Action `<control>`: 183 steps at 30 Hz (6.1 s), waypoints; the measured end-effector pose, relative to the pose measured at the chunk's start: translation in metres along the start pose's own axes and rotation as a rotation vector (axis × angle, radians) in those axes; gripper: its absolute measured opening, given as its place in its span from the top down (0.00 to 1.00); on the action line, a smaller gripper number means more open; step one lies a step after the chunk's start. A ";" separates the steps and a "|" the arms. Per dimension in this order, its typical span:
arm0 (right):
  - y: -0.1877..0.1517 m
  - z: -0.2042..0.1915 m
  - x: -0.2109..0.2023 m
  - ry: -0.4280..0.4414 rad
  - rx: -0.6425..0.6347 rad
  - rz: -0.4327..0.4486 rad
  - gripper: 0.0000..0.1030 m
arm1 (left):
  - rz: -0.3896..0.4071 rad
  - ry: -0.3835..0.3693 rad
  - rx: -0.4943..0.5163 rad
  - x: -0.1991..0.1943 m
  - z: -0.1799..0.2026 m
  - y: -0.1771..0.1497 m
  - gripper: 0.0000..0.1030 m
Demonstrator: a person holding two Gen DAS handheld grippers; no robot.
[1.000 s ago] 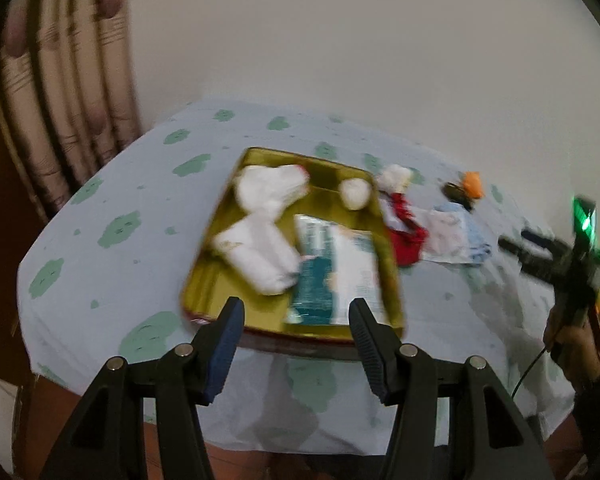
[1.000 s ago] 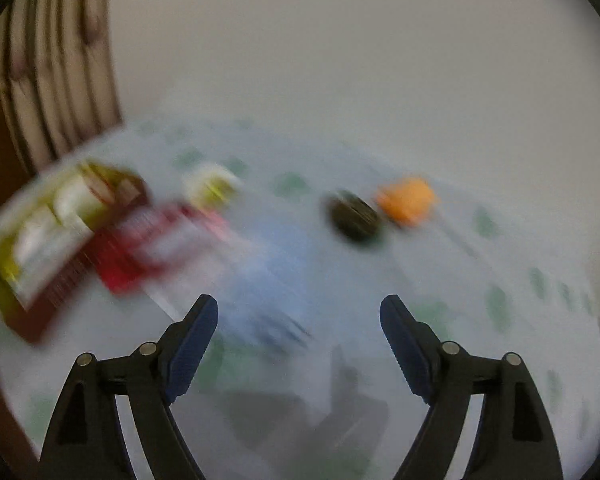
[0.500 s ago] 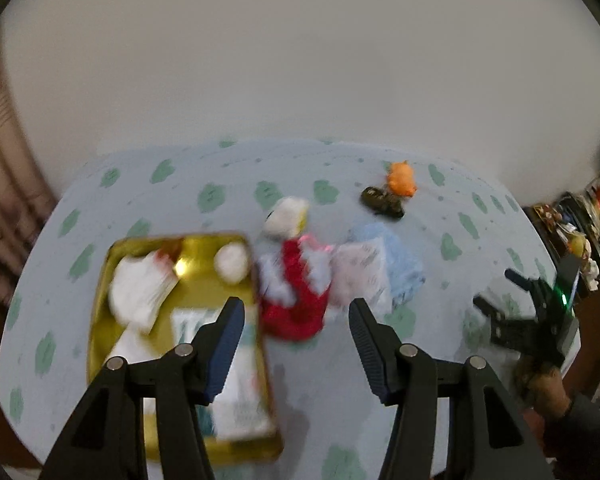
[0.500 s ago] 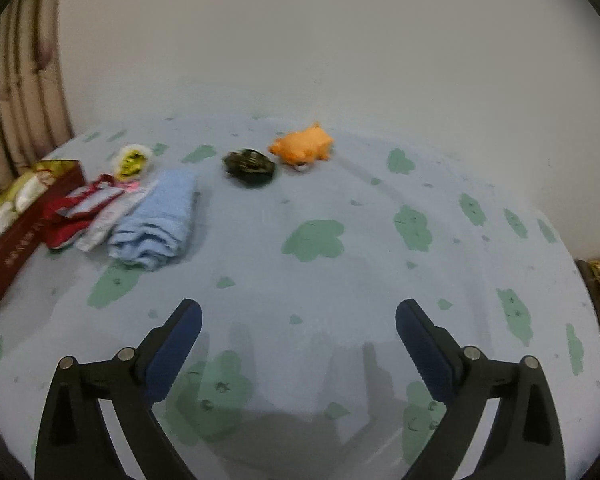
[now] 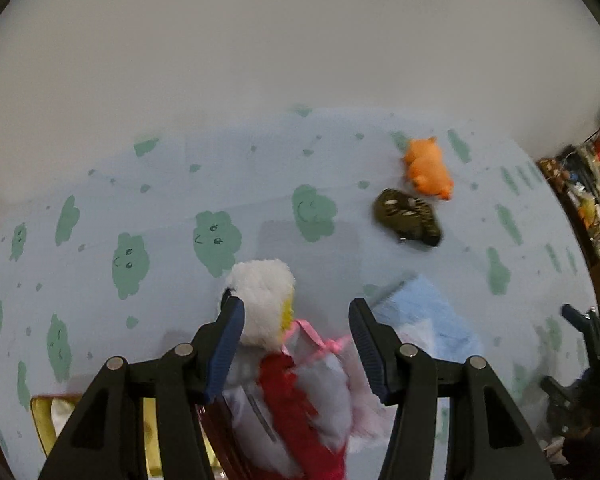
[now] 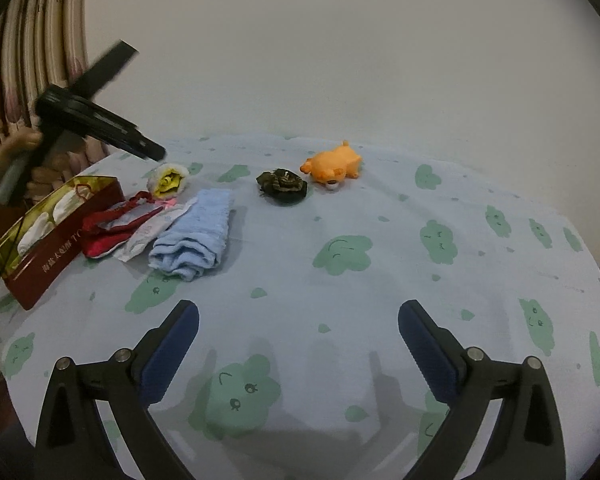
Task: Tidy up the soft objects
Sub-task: 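Grasp the white fluffy plush with the left gripper, then carry the plush over the tin while the right gripper grasps the orange toy, then release the plush into the tin while the right gripper lifts the orange toy, then lower the orange toy into the tin and open the right gripper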
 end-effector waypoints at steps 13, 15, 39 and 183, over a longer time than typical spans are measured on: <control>-0.001 -0.004 0.004 0.043 -0.010 -0.018 0.03 | -0.050 0.016 -0.050 0.035 -0.024 0.000 0.46; -0.002 -0.004 0.005 0.045 -0.010 -0.019 0.03 | -0.059 0.023 -0.045 0.039 -0.024 -0.002 0.46; -0.003 -0.005 0.005 0.054 -0.005 -0.026 0.02 | 0.023 0.162 0.028 0.038 0.004 -0.011 0.65; 0.084 -0.355 0.108 0.493 -0.102 -0.419 0.55 | 0.310 0.374 -0.406 -0.203 -0.040 -0.323 0.34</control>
Point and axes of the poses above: each gripper's, at about its wrist camera, not at the fingertips, and x roughly the way its jaws point, z to its right, y to its top, the point moved 5 cm from there along x, roughly the way its jaws point, and after that the axes turned 2 degrees about -y, right-handed, at the moved point
